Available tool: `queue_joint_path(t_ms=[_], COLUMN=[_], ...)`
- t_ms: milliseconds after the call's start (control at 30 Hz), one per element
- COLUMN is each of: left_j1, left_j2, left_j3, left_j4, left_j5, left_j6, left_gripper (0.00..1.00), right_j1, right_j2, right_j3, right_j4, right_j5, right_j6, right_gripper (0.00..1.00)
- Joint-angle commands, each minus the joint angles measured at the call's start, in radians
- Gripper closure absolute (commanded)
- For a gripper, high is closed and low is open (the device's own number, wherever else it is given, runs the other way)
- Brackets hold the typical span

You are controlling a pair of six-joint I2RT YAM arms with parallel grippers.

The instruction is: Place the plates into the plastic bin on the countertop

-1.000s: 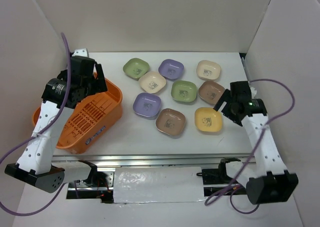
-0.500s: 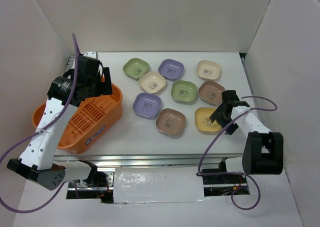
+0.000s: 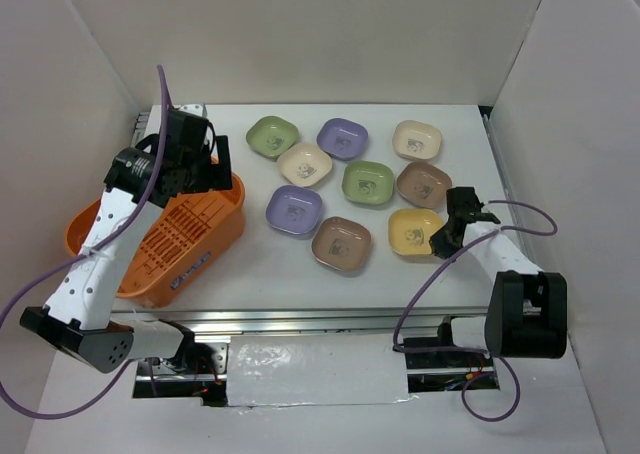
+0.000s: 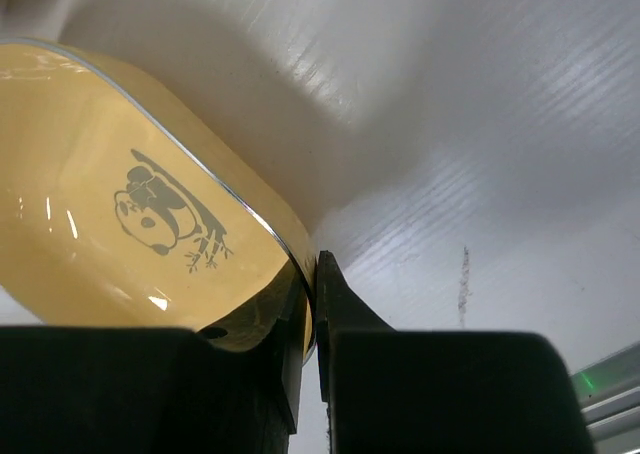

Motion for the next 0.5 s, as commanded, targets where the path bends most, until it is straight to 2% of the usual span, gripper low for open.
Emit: queue_joint_path(t_ms=[0,167,200,267,467], left_j1=[-0.011,-0.037,-0.040,-0.043,-0.068], left_j2=[0.016,0.043,0.048,0.063,0.145], left_j3=[0.061,0.120,0.127,0.147,0.175], left_j4=[0.007,0.038,0.049,0.066,0.127], left_j5=[0.026,0.084,0.093,0.159,0.432], left_j6=[0.014,0.003,-0.003,0.002,-0.020], left_gripper=[0.01,0.01,0.01,0.01,0.01], right_j1=[0.019,0.060,0.108,0.145,0.378], right_j2=[-0.090,-0.294,-0.313,-0.322,-0.259], right_j3=[-0.018,0.039,0.074,0.153,0.385], right_j4=[-0.099,-0.207,-0.230,-0.280,-0.345], right_j5=[0.064,0.084,0.088,0.087,0.076], right_j6=[0.026,0.084,0.083,0.075,0.090], right_gripper=[0.99,1.00,1.00,1.00,1.00])
